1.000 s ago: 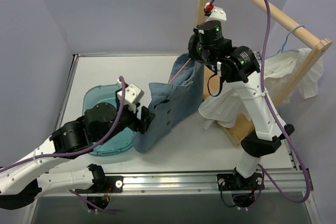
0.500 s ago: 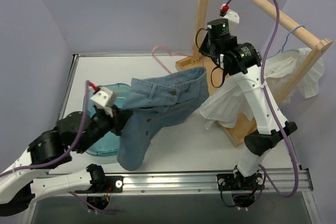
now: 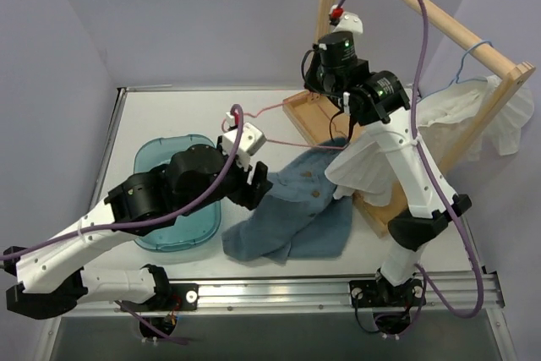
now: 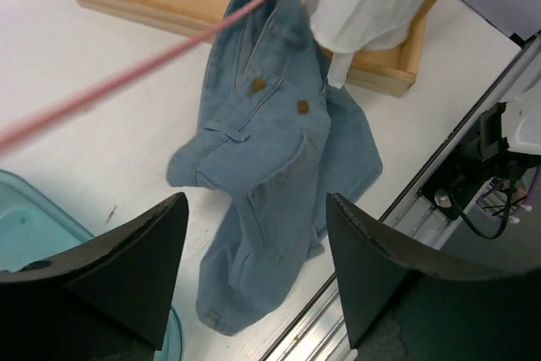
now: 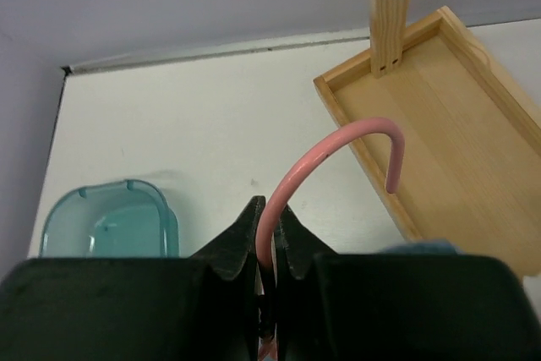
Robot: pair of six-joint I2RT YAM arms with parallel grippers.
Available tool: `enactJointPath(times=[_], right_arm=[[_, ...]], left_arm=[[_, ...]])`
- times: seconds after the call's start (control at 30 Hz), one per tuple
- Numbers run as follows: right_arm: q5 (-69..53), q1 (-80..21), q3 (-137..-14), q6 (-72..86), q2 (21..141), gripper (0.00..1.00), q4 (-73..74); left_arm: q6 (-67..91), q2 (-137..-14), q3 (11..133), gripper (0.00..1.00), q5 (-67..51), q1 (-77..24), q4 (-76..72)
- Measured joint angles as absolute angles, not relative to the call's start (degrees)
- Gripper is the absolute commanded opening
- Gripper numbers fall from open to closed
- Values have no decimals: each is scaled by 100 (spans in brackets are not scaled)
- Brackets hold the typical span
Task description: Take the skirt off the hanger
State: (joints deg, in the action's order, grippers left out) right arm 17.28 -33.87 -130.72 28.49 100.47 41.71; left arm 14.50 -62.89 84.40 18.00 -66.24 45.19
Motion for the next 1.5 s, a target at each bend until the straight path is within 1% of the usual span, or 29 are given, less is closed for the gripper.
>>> enactJointPath(times=[0.07,0.13,0.33,0.4,0.5,0.6,0.93,1.17,1.27,1.37,1.4,1.47,1.5], right_arm=[[1721,-3518,-12632,2574,9819,0,4101],[1730,-3529,-12173,2294,9566,0,4110],[1782,-3481,-11601,1682,8943,0,4171],[1774,-3481,-11587,1573,8794,0,4193],[1715,-3483,-11563,1437,8580,0,4211],[1621,-3489,-11550,1350,8462,0,4265],[1544,-3885,-11611,1319,8519,0,4458],[1511,-4021,-11981,1369,8591,0,4530],[1509,-4115,-12075,1404,8593,0,4550],[1514,-4215,-12134,1439,8593,0,4580],[1514,-4248,-12162,1452,8595,0,4606],[1514,-4287,-12226,1476,8613,0,4659],[1516,-4311,-12248,1487,8615,0,4678]], left_arm=[[1299,-6514,8731,79,1706,-6650,4504],[1160,-6458,8997,79,1708,-6667,4641],[939,-5760,9929,79,1953,-6667,4993],[917,-5537,10154,84,2016,-6667,5148],[880,-5398,10462,87,2045,-6667,5363],[858,-5496,10661,88,1835,-6667,5474],[851,-6689,10648,88,812,-6667,5509],[899,-6886,10632,88,740,-6665,5524],[965,-6914,10632,86,770,-6665,5524],[1044,-7019,10632,78,764,-6657,5527],[1066,-7074,10632,74,740,-6652,5527],[1162,-7190,10632,43,683,-6624,5533],[1201,-7244,10632,18,663,-6617,5535]])
